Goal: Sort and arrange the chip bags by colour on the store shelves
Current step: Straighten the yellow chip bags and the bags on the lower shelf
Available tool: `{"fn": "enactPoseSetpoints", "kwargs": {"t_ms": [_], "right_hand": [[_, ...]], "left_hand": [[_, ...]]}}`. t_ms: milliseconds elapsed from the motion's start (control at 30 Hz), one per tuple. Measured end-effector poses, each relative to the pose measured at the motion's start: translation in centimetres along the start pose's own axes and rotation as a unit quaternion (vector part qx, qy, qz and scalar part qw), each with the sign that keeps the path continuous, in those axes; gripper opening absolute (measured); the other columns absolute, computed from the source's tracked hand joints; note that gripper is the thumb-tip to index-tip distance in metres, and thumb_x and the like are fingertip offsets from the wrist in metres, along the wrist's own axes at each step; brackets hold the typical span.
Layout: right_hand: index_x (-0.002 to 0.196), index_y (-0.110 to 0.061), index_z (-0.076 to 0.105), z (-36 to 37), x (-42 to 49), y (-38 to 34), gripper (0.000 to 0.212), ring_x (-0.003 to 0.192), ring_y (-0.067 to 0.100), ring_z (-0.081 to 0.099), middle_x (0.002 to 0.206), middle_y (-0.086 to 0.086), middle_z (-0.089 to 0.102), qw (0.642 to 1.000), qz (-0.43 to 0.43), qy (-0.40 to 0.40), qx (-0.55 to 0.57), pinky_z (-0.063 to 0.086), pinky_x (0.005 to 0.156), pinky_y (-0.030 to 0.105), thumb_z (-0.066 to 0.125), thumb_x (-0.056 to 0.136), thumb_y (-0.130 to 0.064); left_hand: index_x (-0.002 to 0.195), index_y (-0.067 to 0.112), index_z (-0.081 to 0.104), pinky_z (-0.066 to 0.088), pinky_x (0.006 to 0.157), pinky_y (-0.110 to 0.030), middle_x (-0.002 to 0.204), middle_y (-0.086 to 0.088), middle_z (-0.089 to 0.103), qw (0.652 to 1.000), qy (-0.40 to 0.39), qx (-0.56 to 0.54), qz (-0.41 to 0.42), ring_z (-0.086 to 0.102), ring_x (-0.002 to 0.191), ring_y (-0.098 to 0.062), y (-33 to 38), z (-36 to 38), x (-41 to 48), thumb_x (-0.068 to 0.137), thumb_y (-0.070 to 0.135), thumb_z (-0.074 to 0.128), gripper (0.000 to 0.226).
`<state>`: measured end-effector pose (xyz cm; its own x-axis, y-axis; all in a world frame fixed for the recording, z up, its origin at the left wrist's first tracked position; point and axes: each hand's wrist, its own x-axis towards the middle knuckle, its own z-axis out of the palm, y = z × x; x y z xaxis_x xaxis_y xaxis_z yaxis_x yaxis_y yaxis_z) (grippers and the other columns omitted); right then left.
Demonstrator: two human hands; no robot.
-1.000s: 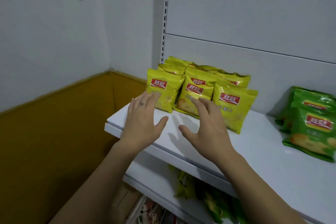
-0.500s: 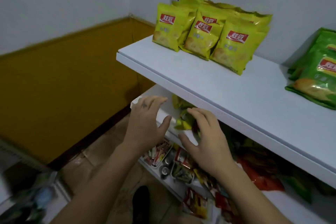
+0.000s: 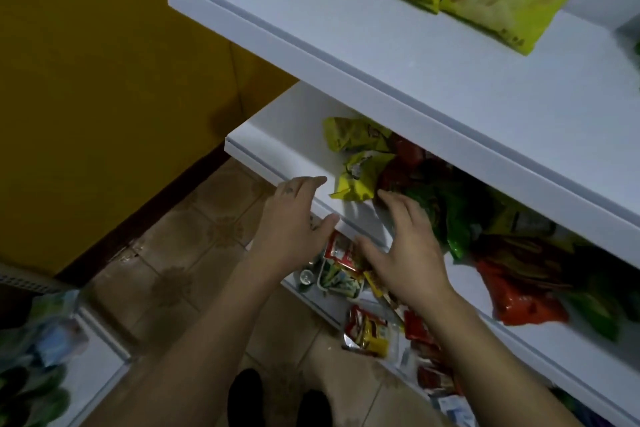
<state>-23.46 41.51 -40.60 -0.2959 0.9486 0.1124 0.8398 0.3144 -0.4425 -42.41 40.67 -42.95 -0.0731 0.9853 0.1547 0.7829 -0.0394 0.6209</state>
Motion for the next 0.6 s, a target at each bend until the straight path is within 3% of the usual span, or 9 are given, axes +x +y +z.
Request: {"fn": "enactPoseSetpoints", "kwargs": {"t_ms": [333,433,500,600], "right_hand": [[0.144,-0.022,0.038,4.0,2.3,2.5,0.068,0.128,0.022,0.040,0.142,0.003,0.042,0.995,0.036,0.089,-0.023,0.036,0.102,0.031,0.067,0.085,-0.039],[0.144,-0.020,0.039,3.4,3.5,3.8,0.069,0.129,0.024,0.040,0.143,0.005,0.041,0.992,0.034,0.113,-0.042,0.038,0.102,0.032,0.068,0.084,-0.040],[0.145,-0.021,0.037,2.9,4.3,4.6,0.070,0.135,0.022,0.034,0.147,0.004,0.037,0.990,0.035,0.123,-0.064,0.036,0.104,0.031,0.067,0.085,-0.043],[0.146,-0.024,0.034,2.5,5.4,5.6,0.072,0.140,0.021,0.025,0.151,0.002,0.033,0.989,0.033,0.113,-0.091,0.029,0.109,0.031,0.065,0.085,-0.047]], "left_hand": [[0.131,0.013,0.052,0.047,0.090,-0.046,0.126,-0.005,0.057,0.994,0.004,-0.026,0.104,0.051,0.115,-0.025,-3.4,3.8,3.9,0.083,0.046,0.057,0.058],[0.136,0.015,0.047,0.042,0.098,-0.045,0.134,-0.005,0.052,0.993,-0.007,-0.022,0.113,0.044,0.123,-0.025,-2.9,4.8,5.4,0.085,0.049,0.053,0.061],[0.136,0.017,0.045,0.039,0.100,-0.044,0.135,-0.004,0.049,0.992,-0.020,0.006,0.120,0.041,0.125,-0.025,-2.6,5.5,6.6,0.088,0.051,0.053,0.059],[0.124,0.020,0.050,0.043,0.093,-0.045,0.121,-0.004,0.055,0.990,-0.018,0.016,0.139,0.046,0.115,-0.026,-2.5,6.0,8.6,0.085,0.057,0.048,0.054]]}}
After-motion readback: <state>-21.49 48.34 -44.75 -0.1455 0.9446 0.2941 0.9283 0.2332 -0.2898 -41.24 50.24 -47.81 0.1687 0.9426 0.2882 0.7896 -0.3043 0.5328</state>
